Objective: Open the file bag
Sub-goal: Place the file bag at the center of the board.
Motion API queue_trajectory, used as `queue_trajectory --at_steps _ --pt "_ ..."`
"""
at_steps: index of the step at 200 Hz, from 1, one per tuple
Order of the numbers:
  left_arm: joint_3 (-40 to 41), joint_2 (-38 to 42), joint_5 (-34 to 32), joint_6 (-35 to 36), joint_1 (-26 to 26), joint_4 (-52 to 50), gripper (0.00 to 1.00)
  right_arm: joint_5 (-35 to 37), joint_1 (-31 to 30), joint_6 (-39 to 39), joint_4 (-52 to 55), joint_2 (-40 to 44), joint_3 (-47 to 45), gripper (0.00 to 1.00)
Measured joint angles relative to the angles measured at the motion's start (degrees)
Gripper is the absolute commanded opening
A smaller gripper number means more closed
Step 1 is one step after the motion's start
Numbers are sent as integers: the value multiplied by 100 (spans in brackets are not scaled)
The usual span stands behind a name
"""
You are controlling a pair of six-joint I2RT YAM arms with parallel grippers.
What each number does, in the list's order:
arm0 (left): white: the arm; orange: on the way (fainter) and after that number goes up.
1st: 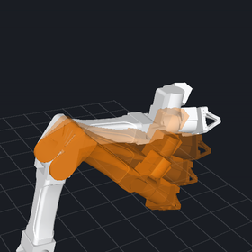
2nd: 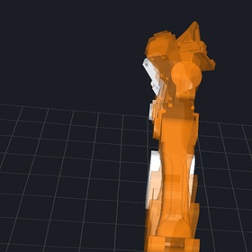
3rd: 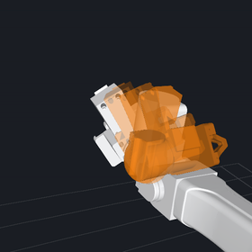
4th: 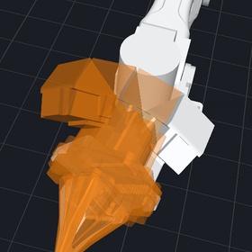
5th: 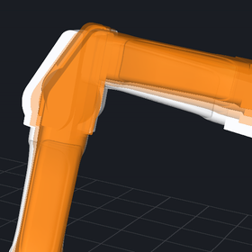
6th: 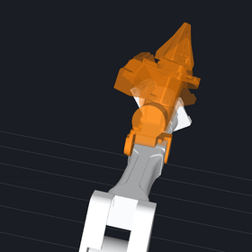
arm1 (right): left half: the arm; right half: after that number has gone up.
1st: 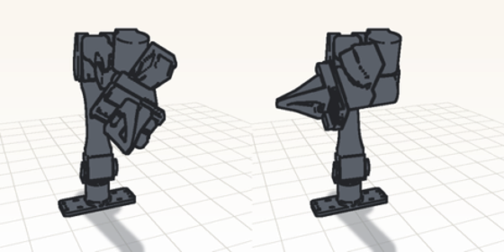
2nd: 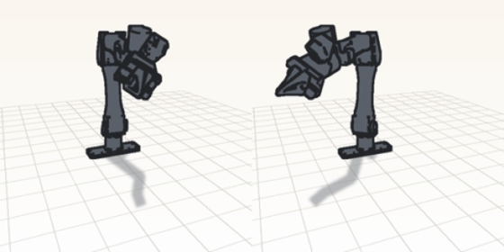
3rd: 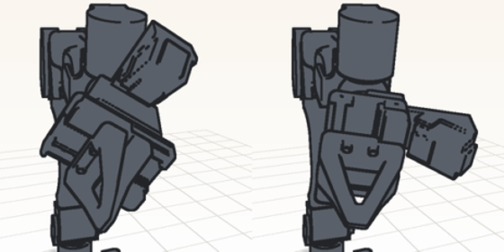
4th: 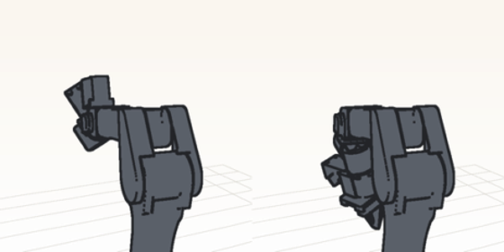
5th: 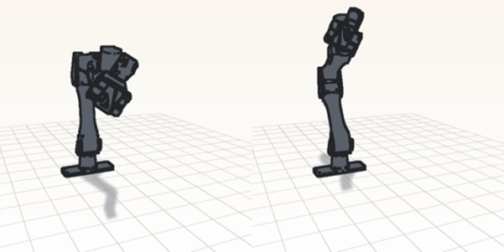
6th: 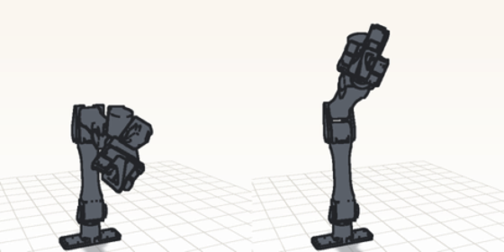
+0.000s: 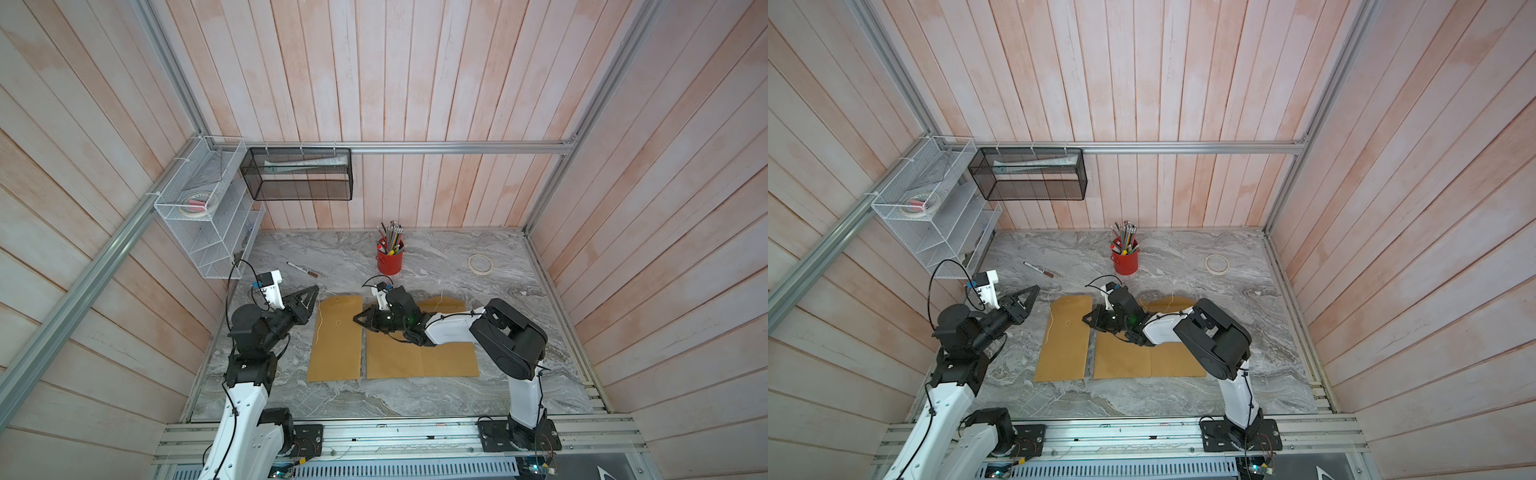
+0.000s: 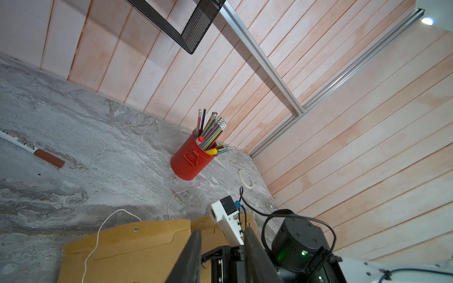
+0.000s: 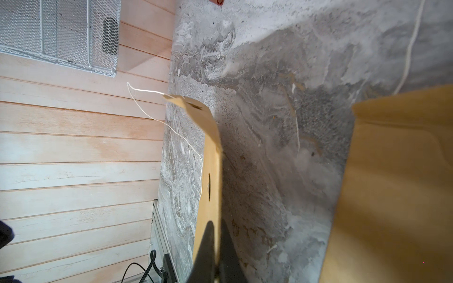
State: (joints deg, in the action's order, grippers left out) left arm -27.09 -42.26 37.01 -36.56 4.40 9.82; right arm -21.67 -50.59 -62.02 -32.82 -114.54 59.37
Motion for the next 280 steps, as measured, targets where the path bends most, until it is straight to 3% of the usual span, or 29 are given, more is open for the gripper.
queue_trajectory --at_steps 57,109,280 --pt "0 0 0 17 9 0 32 28 0 -20 0 0 -4 18" --pt "0 2 0 17 9 0 32 70 0 -59 31 0 -28 32" --pt "98 22 2 7 9 22 32 111 39 175 813 -350 461 44"
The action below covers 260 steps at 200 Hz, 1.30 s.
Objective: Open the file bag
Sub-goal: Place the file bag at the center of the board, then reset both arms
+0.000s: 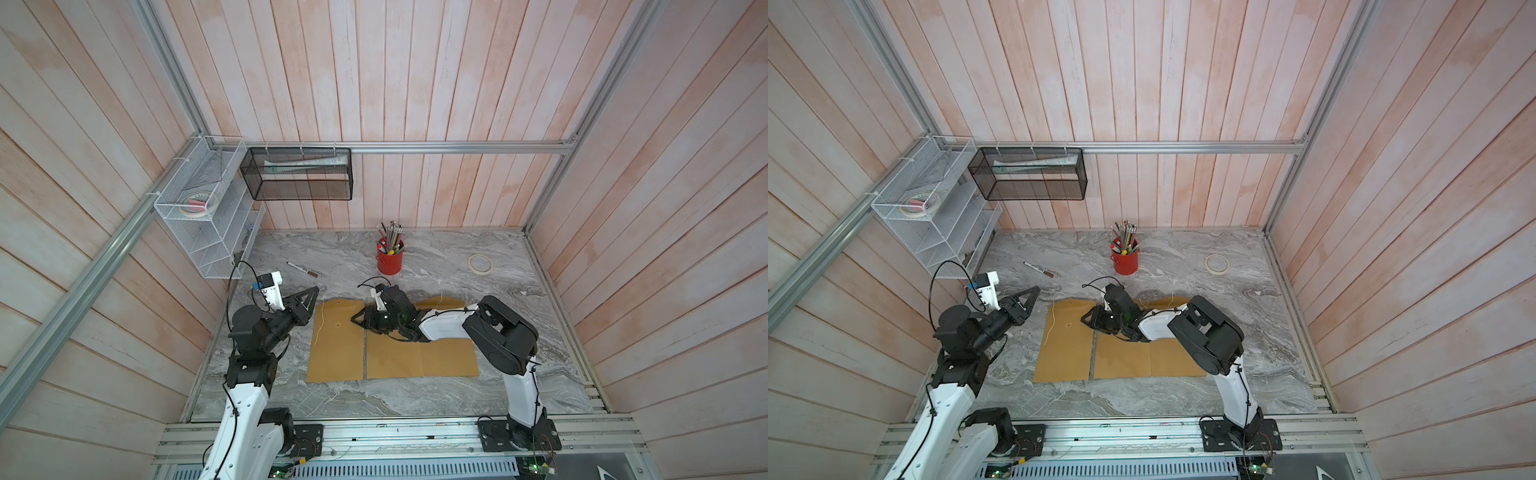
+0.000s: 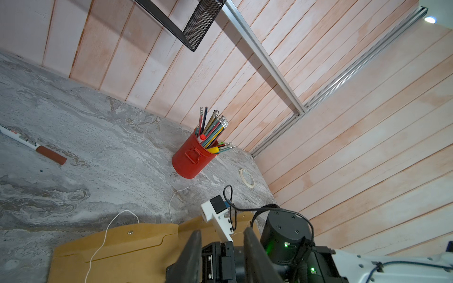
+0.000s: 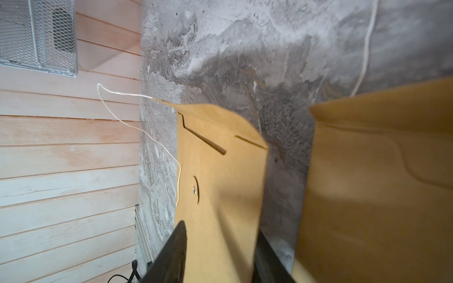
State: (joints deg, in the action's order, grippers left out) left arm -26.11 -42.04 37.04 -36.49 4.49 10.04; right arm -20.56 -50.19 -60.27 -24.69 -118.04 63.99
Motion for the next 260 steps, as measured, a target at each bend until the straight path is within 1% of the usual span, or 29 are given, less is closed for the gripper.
queue_trajectory --at_steps 96,157,193,237,247,260 --pt "4 0 0 -11 0 24 32 514 -2 511 968 63 450 47" --pt "4 4 -2 -11 0 22 32 839 -13 662 1285 494 448 47" --pt "4 -9 0 -11 0 22 32 1062 -42 743 1314 841 341 45" --pt "166 -20 -11 -13 0 -37 32 1624 -59 885 1292 1606 -356 44" --pt "210 -15 -48 -13 0 -114 33 1753 -33 951 1294 1808 -481 44" --pt "262 -15 -138 -31 0 -181 43 1912 68 1069 1298 2131 -667 45"
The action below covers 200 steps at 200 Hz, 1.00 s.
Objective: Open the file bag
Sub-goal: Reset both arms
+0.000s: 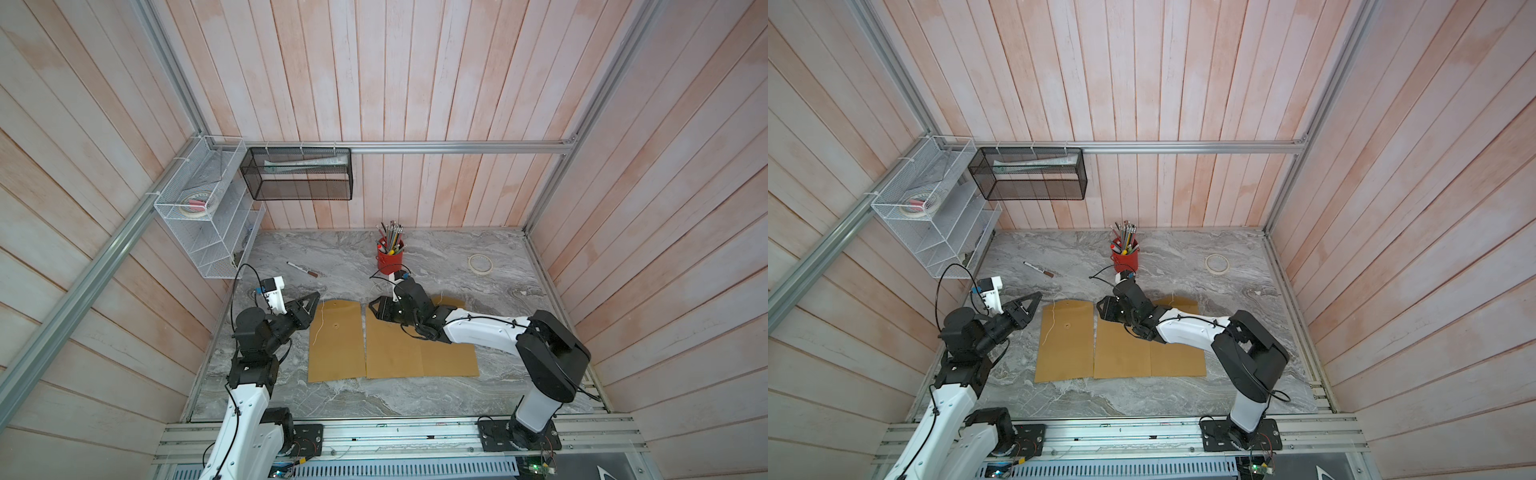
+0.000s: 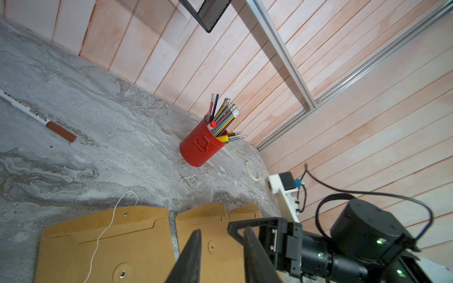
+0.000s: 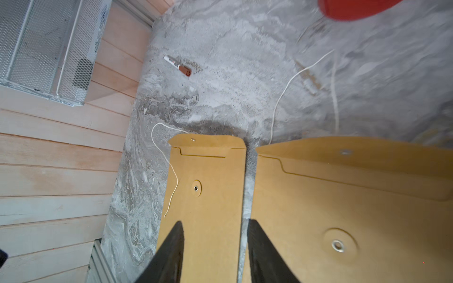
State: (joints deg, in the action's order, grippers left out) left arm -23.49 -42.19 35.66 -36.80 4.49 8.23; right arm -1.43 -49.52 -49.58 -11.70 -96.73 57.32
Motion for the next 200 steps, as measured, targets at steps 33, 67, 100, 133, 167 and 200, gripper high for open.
queue_trajectory --at_steps 33,67,100,133,167,200 --pt "122 -2 -341 33 -4 -225 59 282 654 328 -22 898 -588 46" --pt "131 -149 -920 85 -50 -426 84 461 1541 710 101 1808 -1213 53" --pt "131 -472 -1462 133 -103 -485 100 542 2293 1102 282 2566 -1598 60" --pt "72 -918 -2020 291 -175 -503 100 533 3091 1451 378 3088 -1867 98" --pt "-24 -1344 -2649 446 -195 -302 100 479 3724 1799 382 3250 -2083 98" --pt "-103 -1895 -3189 809 -195 81 100 505 4076 2153 129 3375 -2422 98"
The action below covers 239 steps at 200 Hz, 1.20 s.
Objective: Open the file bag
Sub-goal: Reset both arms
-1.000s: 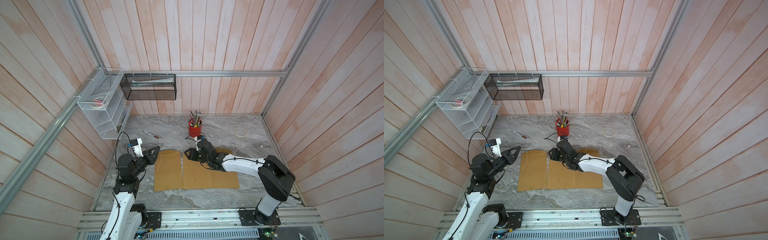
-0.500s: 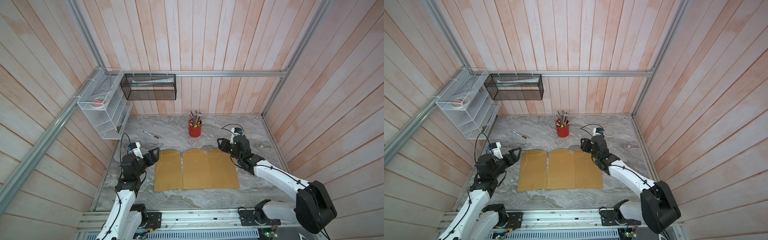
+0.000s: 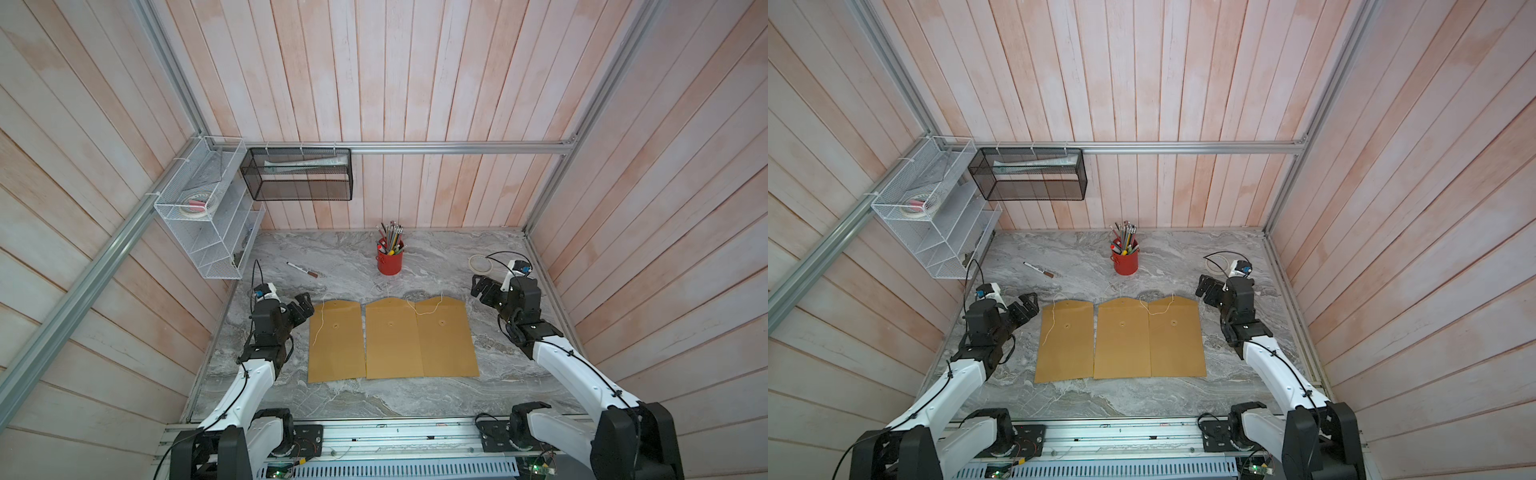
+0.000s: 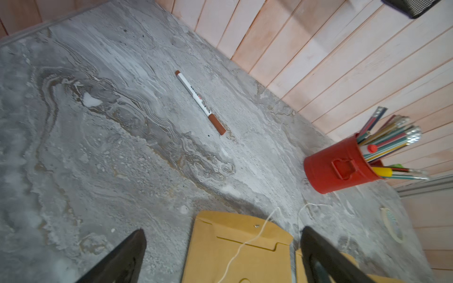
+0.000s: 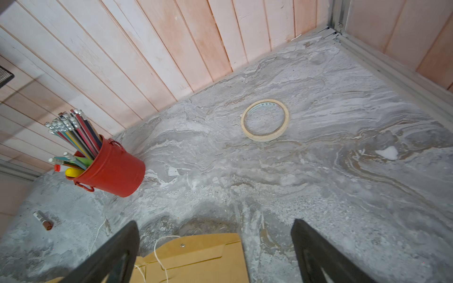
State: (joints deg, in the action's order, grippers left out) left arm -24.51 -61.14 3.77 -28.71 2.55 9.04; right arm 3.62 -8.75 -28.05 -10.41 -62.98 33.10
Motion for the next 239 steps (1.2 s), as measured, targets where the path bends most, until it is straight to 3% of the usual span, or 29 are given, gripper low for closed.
queue_trajectory --at_steps 43,106,186,239 --pt "-79 -623 -474 855 0 772 100 267 146 546 -734 197 -549 98" --pt "282 -1351 -745 1932 0 2776 100 592 179 1099 -1740 -186 -807 98" --pt "1294 -2734 -507 2424 2 5880 100 1108 201 1718 -2916 -669 -1176 98" --pt "1189 -2811 -66 2664 2 6168 100 1447 245 2103 -3797 -914 -1545 98"
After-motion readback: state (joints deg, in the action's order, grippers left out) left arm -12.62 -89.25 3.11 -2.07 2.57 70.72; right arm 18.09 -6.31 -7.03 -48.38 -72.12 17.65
